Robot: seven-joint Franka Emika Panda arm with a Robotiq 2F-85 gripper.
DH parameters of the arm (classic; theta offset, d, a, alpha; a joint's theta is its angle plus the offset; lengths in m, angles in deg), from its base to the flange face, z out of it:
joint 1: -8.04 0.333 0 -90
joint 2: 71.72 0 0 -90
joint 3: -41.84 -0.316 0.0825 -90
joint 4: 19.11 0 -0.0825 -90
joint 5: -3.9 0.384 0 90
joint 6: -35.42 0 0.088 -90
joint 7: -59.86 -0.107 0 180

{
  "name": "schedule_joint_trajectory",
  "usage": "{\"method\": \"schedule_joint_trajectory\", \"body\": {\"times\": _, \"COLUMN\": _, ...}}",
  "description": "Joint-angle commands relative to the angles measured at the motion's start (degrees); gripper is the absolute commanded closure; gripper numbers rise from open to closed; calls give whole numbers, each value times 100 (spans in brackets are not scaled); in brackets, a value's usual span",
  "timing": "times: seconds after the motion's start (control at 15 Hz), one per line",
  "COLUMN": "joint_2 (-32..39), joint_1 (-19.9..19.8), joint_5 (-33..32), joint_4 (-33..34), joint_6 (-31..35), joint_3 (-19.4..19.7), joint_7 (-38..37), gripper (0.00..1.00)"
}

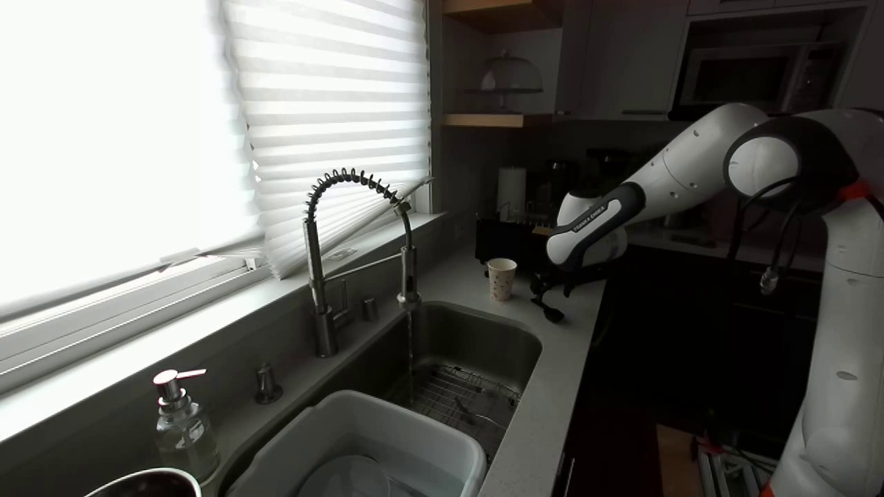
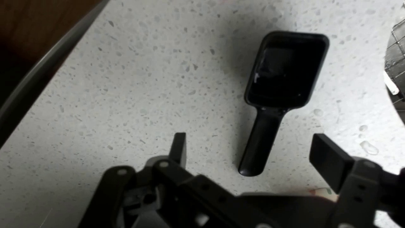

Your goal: Pick up the black scoop and use it to move one scoop of water from the tap into the styrofoam cup

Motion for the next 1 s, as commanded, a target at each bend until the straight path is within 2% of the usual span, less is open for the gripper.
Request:
{"method": "schedule_joint_trajectory", "body": {"times": 0.0, "joint_2": 245, "joint_1": 41, "joint_5": 191, "joint_4": 224, "joint_6": -32, "joint_3": 26, "joint_7": -50, "gripper": 0}}
{"method": "schedule_joint_trajectory", "body": {"times": 0.67, "joint_2": 631, "joint_1": 101, "joint_5": 360, "joint_4": 605, "joint_6": -292, "joint_3": -27, "joint_7": -430, "gripper": 1}}
{"method": "schedule_joint_trajectory", "body": {"times": 0.8, "joint_2": 688, "joint_1": 118, "joint_5": 330, "joint_4": 662, "joint_6": -356, "joint_3": -10, "joint_7": -502, "gripper": 9}}
{"method": "schedule_joint_trajectory", "body": {"times": 0.87, "joint_2": 720, "joint_1": 116, "joint_5": 329, "joint_4": 700, "joint_6": -398, "joint_3": -9, "joint_7": -528, "gripper": 19}}
{"method": "schedule_joint_trajectory", "body": {"times": 0.93, "joint_2": 745, "joint_1": 114, "joint_5": 330, "joint_4": 728, "joint_6": -431, "joint_3": -10, "joint_7": -541, "gripper": 24}}
